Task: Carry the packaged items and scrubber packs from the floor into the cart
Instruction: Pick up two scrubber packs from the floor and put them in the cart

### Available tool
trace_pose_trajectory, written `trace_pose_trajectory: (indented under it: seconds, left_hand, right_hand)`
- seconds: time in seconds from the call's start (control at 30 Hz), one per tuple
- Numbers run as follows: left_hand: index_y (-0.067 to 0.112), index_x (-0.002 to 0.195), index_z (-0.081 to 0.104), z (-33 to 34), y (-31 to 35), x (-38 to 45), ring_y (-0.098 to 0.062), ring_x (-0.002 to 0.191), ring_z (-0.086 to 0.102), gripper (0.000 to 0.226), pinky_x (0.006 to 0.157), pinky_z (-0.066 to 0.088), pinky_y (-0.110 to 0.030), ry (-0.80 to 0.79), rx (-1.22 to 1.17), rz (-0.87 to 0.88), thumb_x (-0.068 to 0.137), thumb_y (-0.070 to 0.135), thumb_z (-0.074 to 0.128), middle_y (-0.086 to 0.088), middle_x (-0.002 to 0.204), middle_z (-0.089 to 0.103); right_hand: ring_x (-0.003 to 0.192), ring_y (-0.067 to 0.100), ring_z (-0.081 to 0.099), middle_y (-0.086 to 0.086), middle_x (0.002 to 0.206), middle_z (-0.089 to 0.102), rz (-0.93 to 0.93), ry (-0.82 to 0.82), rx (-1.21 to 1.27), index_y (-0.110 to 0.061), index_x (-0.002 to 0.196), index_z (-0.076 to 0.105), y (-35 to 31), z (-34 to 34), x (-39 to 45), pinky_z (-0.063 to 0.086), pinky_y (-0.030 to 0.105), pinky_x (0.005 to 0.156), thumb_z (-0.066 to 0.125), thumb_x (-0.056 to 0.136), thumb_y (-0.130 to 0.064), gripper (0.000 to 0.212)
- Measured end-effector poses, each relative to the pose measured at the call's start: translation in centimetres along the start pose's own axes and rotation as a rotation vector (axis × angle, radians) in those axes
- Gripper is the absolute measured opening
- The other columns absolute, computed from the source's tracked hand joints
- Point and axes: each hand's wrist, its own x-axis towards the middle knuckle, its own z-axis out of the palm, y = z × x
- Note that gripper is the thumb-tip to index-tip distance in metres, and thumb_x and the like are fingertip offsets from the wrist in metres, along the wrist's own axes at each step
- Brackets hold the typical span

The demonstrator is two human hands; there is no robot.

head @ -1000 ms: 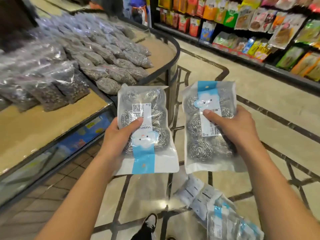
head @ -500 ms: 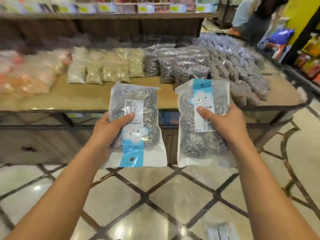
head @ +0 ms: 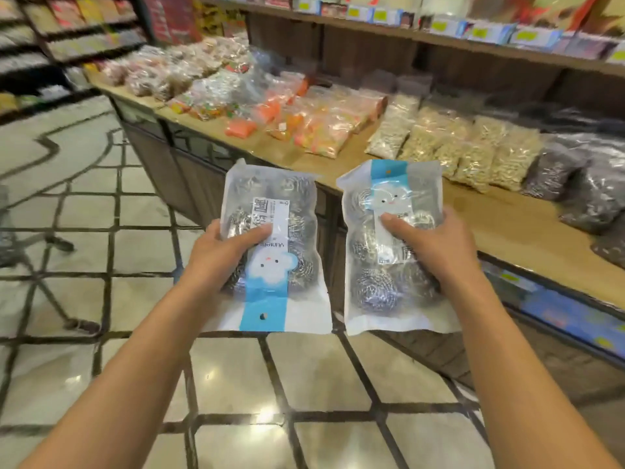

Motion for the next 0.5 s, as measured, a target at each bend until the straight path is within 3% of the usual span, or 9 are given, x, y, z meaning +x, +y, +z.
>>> trace_pose_trajectory:
  seconds: [0.13,0.27,0.4,0.5]
  left_hand:
    - [0.02,0.12,0.07,-8.1,1.2,2.5,-0.034,0.092,0.08,0.045,0.088,0.061,-0.062,0.111,-0.084,-0.016,0.081,0.027,0.09,-0.01,0.102,0.082]
    - [0.021,0.122,0.067,-14.1,2.0,4.9,-0.03,0.085,0.081,0.04,0.069,0.064,-0.046,0.218,-0.203,-0.048,0.086,0.02,0.084,-0.01,0.1,0.082]
    - [0.021,0.122,0.069,-18.9,2.6,8.4,-0.031,0.089,0.081,0.037,0.071,0.064,-0.047,0.319,-0.219,-0.057,0.088,0.02,0.083,-0.011,0.104,0.082]
    - [0.023,0.123,0.067,-22.2,3.1,12.0,-0.031,0.089,0.081,0.04,0.072,0.064,-0.051,0.399,-0.212,-0.061,0.087,0.024,0.084,-0.01,0.104,0.082]
  right_hand:
    - [0.097,0.02,0.074,-0.004,0.108,0.076,-0.053,-0.115,-0.026,-0.022,0.123,0.068,-4.0,9.7,1.6,0.06,0.043,0.088,0.091,0.07,-0.056,0.067]
    - [0.094,0.016,0.074,-0.005,0.107,0.076,-0.094,-0.244,-0.03,-0.022,0.123,0.066,-7.2,18.4,3.9,0.06,0.036,0.08,0.091,0.07,-0.057,0.069]
    - [0.093,0.016,0.076,-0.004,0.107,0.078,-0.14,-0.353,-0.061,-0.021,0.12,0.07,-9.6,26.9,7.5,0.063,0.041,0.084,0.084,0.052,-0.076,0.087]
    - [0.096,0.014,0.075,-0.007,0.109,0.077,-0.167,-0.426,-0.058,-0.024,0.121,0.07,-11.5,33.3,10.4,0.061,0.041,0.088,0.082,0.049,-0.077,0.09]
